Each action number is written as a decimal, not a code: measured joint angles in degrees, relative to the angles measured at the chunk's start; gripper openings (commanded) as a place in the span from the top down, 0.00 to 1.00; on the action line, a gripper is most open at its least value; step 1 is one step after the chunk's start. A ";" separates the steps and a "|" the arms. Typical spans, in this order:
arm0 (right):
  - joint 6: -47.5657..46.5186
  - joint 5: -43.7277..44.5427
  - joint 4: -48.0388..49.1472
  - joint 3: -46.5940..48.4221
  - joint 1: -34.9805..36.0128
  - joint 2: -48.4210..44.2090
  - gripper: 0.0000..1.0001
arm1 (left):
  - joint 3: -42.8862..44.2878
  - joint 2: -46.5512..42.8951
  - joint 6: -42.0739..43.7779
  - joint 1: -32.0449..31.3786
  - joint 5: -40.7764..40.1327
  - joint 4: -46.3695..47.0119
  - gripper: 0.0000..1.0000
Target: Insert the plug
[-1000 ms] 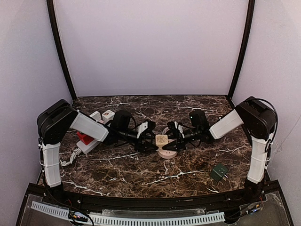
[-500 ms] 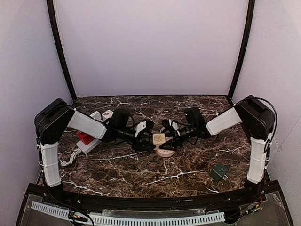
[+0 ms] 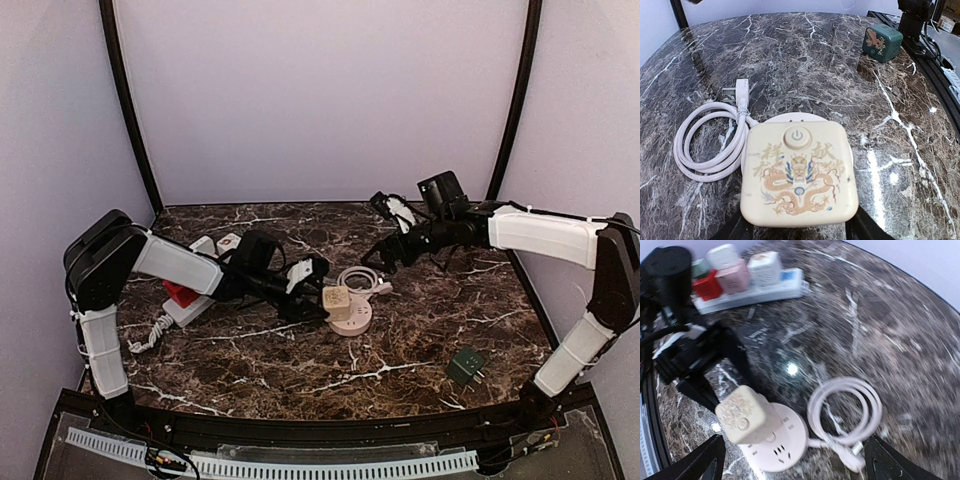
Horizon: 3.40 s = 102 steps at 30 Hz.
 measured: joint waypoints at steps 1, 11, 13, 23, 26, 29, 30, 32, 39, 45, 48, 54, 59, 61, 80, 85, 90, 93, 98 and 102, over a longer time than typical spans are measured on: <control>2.36 3.58 -4.13 1.95 0.02 -0.63 0.04 | -0.31 -0.17 -0.09 0.00 -0.26 0.15 0.30; 28.00 24.87 -45.68 4.70 0.42 -4.83 0.01 | -10.01 -7.15 1.20 0.22 -6.34 2.47 0.09; 31.28 25.00 -50.84 1.46 0.92 -6.27 0.01 | -12.44 -11.61 1.11 0.22 -6.84 3.02 0.09; 36.94 24.35 -57.22 -10.80 6.08 -7.48 0.01 | -25.64 -28.17 -0.66 -2.40 -7.67 10.36 0.06; 37.92 24.22 -56.57 -13.75 7.04 -7.58 0.03 | -27.32 -29.86 -0.22 -3.56 -7.91 11.19 0.05; 38.53 24.90 -55.47 -15.61 7.50 -7.78 0.18 | -28.76 -31.47 0.44 -4.24 -8.11 12.35 0.05; 38.80 25.38 -54.90 -15.98 7.54 -7.78 0.28 | -29.11 -31.87 0.70 -4.46 -8.22 12.59 0.05; 38.75 25.99 -53.86 -16.11 7.54 -7.78 0.55 | -29.53 -32.41 1.22 -4.81 -8.57 13.07 0.05; 36.35 25.99 -52.11 -15.85 7.82 -8.35 1.00 | -29.77 -34.36 1.53 -5.49 -10.05 13.16 0.08; 25.03 16.48 -40.28 -10.10 10.75 -14.75 1.00 | -29.75 -35.78 1.88 -5.49 -9.97 12.44 0.10; 16.90 6.86 -25.09 -9.22 11.82 -22.43 1.00 | -28.44 -36.46 6.38 -5.44 -8.98 8.09 0.11; -1.99 -10.38 -2.84 -6.93 11.98 -23.43 1.00 | -17.88 -36.50 14.08 -3.74 -5.51 -5.25 0.10; -13.92 -20.35 3.17 1.95 11.74 -13.25 1.00 | -7.87 -36.52 11.74 -1.88 0.52 -9.94 0.09; -16.83 -22.86 5.27 3.89 11.65 -10.60 1.00 | -5.38 -36.52 9.70 -1.81 2.56 -10.49 0.10; -17.51 -18.56 18.16 0.70 11.56 -9.05 1.00 | -3.76 -34.36 -5.81 -6.01 -1.79 1.55 0.20; -16.92 -18.47 18.69 0.81 11.54 -7.78 1.00 | -2.89 -33.11 -6.93 -6.36 -2.03 1.84 0.32; -16.44 -18.58 18.56 0.81 11.54 -7.08 1.00 | -2.78 -32.30 -8.98 -6.43 -3.32 2.71 0.57; -16.31 -18.58 18.60 0.83 11.45 -6.88 1.00 | -2.67 -32.00 -10.03 -6.43 -3.41 2.95 0.88; -16.06 -19.06 18.34 1.07 11.17 -6.32 0.13 | -2.67 -31.69 -10.32 -6.32 -3.48 2.91 0.99; -16.85 -18.27 14.80 2.60 11.10 -6.23 0.02 | -2.67 -31.67 -9.94 -6.58 -4.44 2.60 0.99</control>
